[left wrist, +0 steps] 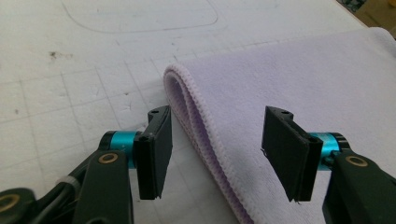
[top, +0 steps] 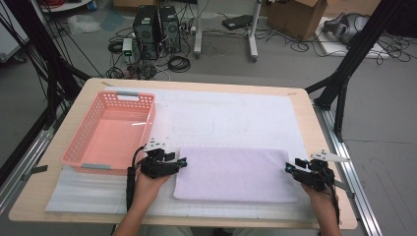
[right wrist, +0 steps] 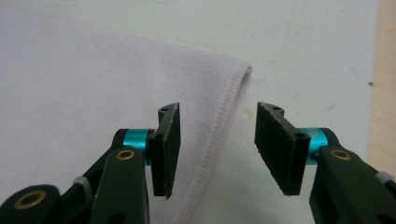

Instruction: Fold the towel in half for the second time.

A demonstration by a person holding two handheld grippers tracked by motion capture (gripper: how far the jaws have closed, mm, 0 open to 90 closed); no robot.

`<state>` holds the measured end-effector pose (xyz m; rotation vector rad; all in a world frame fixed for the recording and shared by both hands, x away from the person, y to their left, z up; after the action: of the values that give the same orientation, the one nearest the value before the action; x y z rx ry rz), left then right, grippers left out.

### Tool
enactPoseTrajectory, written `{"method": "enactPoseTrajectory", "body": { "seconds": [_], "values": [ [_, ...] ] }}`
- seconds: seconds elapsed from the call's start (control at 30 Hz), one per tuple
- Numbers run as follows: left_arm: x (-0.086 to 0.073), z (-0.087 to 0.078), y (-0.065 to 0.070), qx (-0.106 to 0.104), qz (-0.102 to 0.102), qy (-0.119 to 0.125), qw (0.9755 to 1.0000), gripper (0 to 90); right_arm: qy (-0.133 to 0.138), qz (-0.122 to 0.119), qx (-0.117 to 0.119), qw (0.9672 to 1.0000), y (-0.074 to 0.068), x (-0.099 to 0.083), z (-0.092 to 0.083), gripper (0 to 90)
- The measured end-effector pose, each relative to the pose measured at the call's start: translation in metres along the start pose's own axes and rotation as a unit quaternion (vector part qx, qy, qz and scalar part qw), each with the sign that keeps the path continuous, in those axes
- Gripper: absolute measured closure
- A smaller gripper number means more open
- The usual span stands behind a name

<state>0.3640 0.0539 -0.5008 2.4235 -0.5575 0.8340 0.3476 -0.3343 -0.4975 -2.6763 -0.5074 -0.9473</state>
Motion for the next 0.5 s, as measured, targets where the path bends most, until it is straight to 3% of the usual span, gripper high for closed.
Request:
{"method": "enactPoseTrajectory", "body": {
  "seconds": [0.07, 0.1, 0.2, 0.23, 0.27, 0.3, 0.43, 0.5],
  "values": [
    [-0.004, 0.006, -0.001, -0.005, 0.008, -0.014, 0.9999, 42.7, -0.029, -0.011, 0.001, 0.9995, -0.003, -0.003, 0.013, 53.9],
    [-0.005, 0.007, 0.0, -0.004, 0.015, -0.008, 0.9998, 42.3, -0.035, -0.016, 0.003, 0.9992, -0.006, -0.004, 0.018, 55.3],
    [-0.005, 0.008, 0.002, 0.004, 0.022, -0.007, 0.9997, 42.6, -0.037, -0.002, 0.011, 0.9993, -0.007, -0.004, 0.018, 65.8],
    [-0.006, 0.008, 0.002, 0.006, 0.023, -0.008, 0.9997, 49.1, -0.041, -0.001, 0.024, 0.9989, -0.009, -0.005, 0.017, 76.4],
    [-0.008, 0.01, 0.005, -0.009, 0.035, -0.02, 0.9991, 66.8, -0.044, 0.0, 0.037, 0.9984, -0.012, -0.004, 0.018, 79.1],
    [-0.008, 0.011, 0.008, -0.004, 0.042, -0.022, 0.9989, 75.9, -0.047, -0.002, 0.035, 0.9983, -0.013, -0.004, 0.018, 80.6],
    [-0.006, 0.01, 0.007, 0.003, 0.03, -0.013, 0.9995, 81.7, -0.045, 0.0, 0.042, 0.9981, -0.011, -0.002, 0.017, 82.6],
    [-0.002, 0.005, 0.007, 0.014, 0.035, 0.003, 0.9993, 82.2, -0.033, -0.004, 0.028, 0.9991, -0.01, 0.0, 0.015, 82.9]
  ]
}}
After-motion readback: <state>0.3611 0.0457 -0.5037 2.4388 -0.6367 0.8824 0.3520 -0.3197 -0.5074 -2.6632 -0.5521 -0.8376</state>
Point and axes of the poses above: each handheld gripper's, and its own axes: z roughly forward along the jaws, x roughly out of its top, y roughly to its right, the point moved 10 cm from there along z, roughly forward along the jaws, and after that the axes turned 11 degrees about -y, right-handed, at the moved point
